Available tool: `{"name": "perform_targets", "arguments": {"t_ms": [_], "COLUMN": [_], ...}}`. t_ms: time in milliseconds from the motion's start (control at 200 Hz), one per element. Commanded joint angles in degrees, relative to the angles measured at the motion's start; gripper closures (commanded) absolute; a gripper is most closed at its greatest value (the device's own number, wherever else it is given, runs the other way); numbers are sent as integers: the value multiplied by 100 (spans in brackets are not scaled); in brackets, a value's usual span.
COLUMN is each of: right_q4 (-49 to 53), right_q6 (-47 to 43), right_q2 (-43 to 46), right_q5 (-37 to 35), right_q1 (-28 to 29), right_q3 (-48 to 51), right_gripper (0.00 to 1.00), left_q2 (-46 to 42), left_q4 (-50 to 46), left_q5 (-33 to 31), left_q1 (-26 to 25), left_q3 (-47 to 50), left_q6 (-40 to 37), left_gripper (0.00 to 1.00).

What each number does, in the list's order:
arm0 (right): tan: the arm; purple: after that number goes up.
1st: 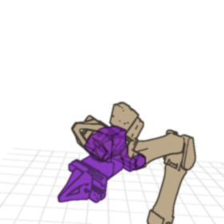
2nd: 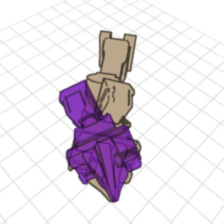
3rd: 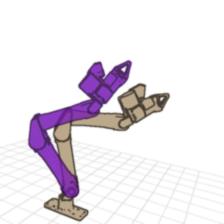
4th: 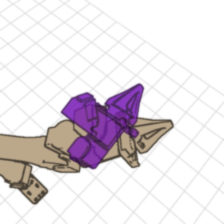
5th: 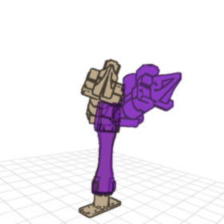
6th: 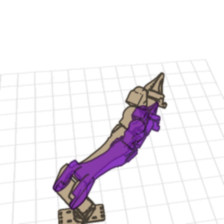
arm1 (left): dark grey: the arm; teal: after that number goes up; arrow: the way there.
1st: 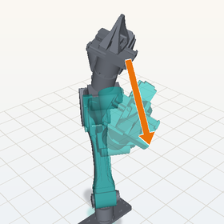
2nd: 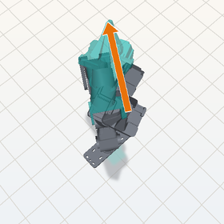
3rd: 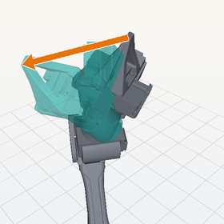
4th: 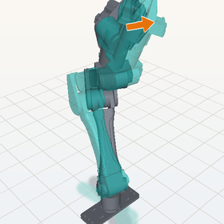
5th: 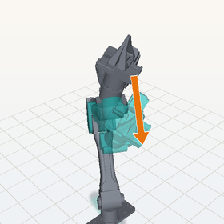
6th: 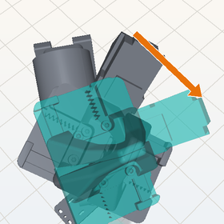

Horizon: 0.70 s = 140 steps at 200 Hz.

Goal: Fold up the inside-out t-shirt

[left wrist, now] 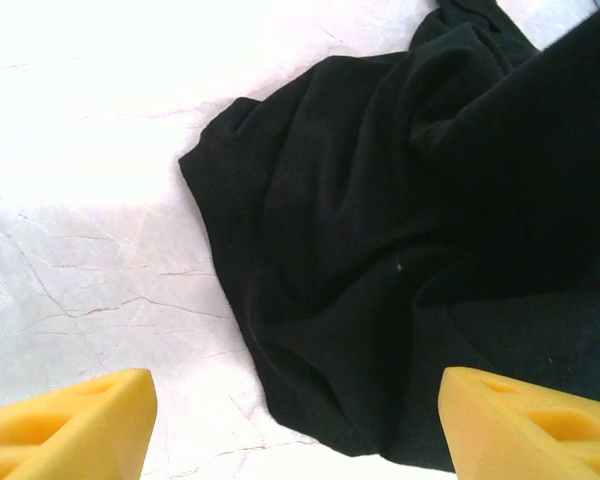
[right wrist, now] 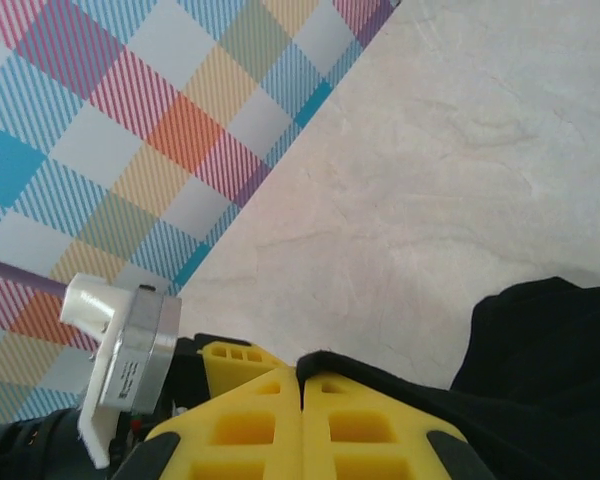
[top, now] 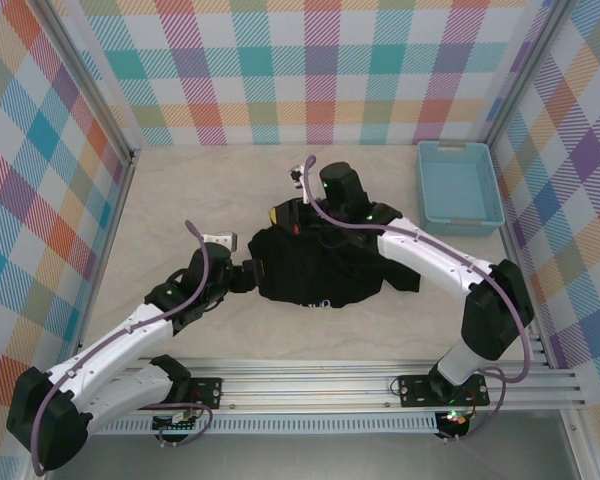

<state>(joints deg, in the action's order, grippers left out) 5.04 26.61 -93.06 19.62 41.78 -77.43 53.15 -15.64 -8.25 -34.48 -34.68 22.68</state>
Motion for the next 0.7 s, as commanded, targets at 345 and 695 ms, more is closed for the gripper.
{"name": "perform_targets", "arguments": {"t_ms": [345,695], "right_q4": [1456,1552], "right_q6": [-535,-503], "right_q2": [-59,1248], "right_q5": [-605,-1007], "right_q1": [-767,-1989], "right_q3": [188,1949], "right_gripper": [51,48], "left_q2": [1120,3422], "left_q4": [1137,150], "left_q5": [1528,694], "left_q1": [-108,-1216], "left_q3": [-411,-2446], "left_q6": [-681,-2015], "left_gripper": [24,30]}}
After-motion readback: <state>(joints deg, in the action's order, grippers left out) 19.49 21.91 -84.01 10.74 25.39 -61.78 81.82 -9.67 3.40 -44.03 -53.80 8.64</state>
